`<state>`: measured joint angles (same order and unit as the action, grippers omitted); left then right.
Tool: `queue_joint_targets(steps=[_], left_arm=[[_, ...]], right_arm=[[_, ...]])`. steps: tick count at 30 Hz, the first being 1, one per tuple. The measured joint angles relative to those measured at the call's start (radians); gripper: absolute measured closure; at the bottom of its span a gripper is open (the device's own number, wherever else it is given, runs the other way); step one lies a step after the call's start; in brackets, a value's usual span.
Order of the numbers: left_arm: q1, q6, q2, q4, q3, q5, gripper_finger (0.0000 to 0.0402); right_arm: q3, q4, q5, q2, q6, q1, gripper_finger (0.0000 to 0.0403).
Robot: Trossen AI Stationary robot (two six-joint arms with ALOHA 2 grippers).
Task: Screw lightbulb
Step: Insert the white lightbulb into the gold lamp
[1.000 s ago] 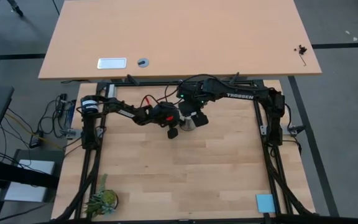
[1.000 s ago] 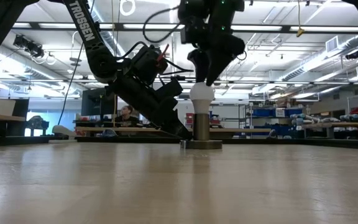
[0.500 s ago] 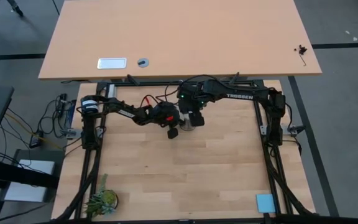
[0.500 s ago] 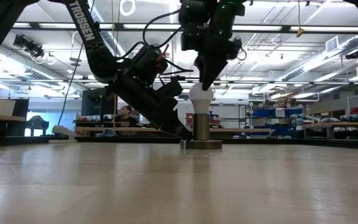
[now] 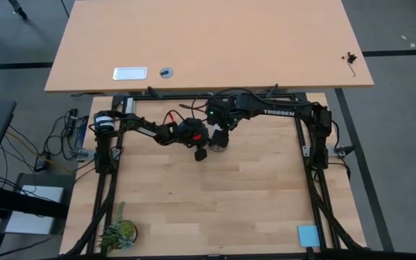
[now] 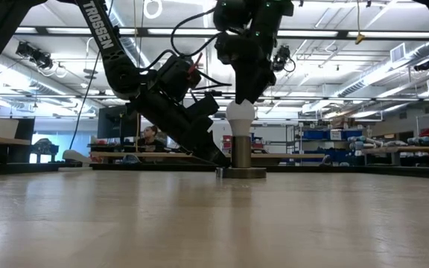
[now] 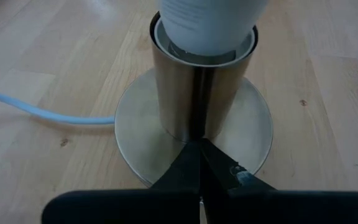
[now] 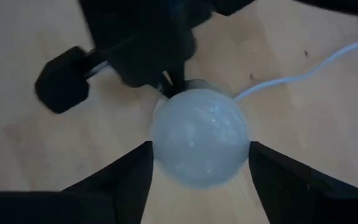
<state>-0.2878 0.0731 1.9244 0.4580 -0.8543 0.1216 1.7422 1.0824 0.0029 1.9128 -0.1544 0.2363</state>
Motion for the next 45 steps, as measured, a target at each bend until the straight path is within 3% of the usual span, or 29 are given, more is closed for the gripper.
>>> queue_joint_targets(steps=[5, 11, 25, 31, 35, 37, 42, 45], left_arm=[[0.000, 0.000, 0.000, 0.000, 0.000, 0.000, 0.0401], [0.000, 0.000, 0.000, 0.000, 0.000, 0.000, 0.0401], [0.000, 0.000, 0.000, -0.002, 0.000, 0.000, 0.0401], [0.000, 0.000, 0.000, 0.000, 0.000, 0.000, 0.0401], [0.000, 0.000, 0.000, 0.000, 0.000, 0.000, 0.0401], [0.000, 0.000, 0.000, -0.001, 0.000, 0.000, 0.0401], [0.000, 0.000, 0.000, 0.000, 0.000, 0.000, 0.0401], [0.000, 0.000, 0.000, -0.001, 0.000, 0.000, 0.0401]], right_arm=[[0.068, 0.029, -0.016, 0.004, 0.190, -0.003, 0.0110], [0.089, 0.067, -0.010, 0.001, 0.664, -0.008, 0.0099], [0.009, 0.011, 0.002, 0.017, 0.828, 0.006, 0.0108], [-0.024, -0.031, 0.005, 0.011, 0.791, 0.004, 0.0115], [-0.027, -0.043, 0.010, 0.011, 0.668, 0.004, 0.0139], [-0.027, -0.044, 0.020, 0.012, 0.548, 0.004, 0.0154], [-0.027, -0.030, 0.049, 0.012, 0.055, 0.004, 0.0170], [-0.028, -0.046, 0.050, 0.012, -0.002, -0.006, 0.0163]])
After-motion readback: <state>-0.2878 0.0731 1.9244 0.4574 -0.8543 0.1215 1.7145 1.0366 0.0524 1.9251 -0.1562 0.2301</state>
